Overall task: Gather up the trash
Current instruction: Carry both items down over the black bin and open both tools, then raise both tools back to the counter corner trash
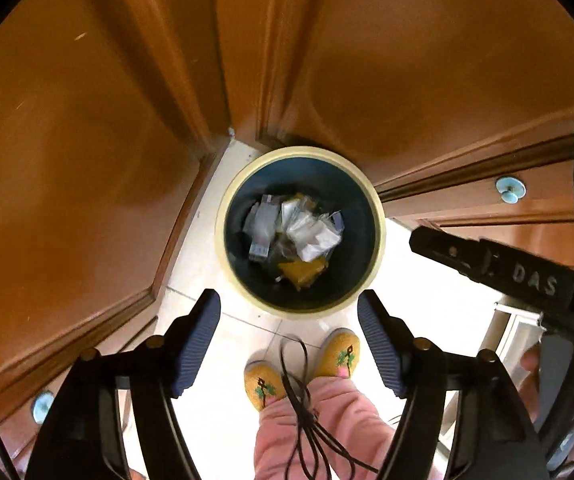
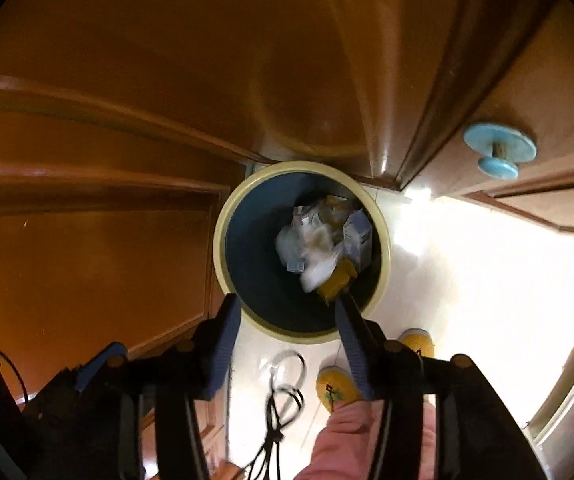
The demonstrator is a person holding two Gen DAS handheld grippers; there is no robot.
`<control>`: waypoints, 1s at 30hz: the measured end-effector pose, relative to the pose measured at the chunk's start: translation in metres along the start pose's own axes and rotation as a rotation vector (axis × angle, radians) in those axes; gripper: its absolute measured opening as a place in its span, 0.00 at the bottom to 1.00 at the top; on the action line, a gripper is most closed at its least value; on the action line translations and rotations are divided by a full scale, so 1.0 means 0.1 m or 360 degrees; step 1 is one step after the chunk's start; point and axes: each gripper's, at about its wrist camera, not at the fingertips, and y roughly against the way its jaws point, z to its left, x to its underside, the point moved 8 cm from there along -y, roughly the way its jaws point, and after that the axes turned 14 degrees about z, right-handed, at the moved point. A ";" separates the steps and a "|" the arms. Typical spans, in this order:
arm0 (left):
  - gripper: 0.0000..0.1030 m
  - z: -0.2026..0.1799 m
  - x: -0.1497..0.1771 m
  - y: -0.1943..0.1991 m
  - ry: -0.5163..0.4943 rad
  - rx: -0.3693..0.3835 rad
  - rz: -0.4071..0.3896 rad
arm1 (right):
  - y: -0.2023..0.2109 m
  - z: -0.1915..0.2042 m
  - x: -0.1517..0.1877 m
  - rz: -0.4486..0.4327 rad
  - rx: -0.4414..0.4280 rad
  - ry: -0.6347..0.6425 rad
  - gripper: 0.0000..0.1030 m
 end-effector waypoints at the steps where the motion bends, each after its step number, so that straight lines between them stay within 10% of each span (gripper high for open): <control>1: 0.67 0.00 0.02 0.03 0.0006 0.0014 0.0001 | 0.02 0.03 0.04 0.0008 0.0012 0.0019 0.48; 14: 0.71 -0.36 0.76 1.06 -0.0208 -0.0018 -0.0058 | 0.96 0.39 0.77 -0.0089 0.0135 0.0174 0.48; 30: 0.82 -0.73 1.31 3.36 -0.0386 0.0061 -0.0566 | 2.97 0.82 1.74 -0.0566 0.0256 0.0300 0.48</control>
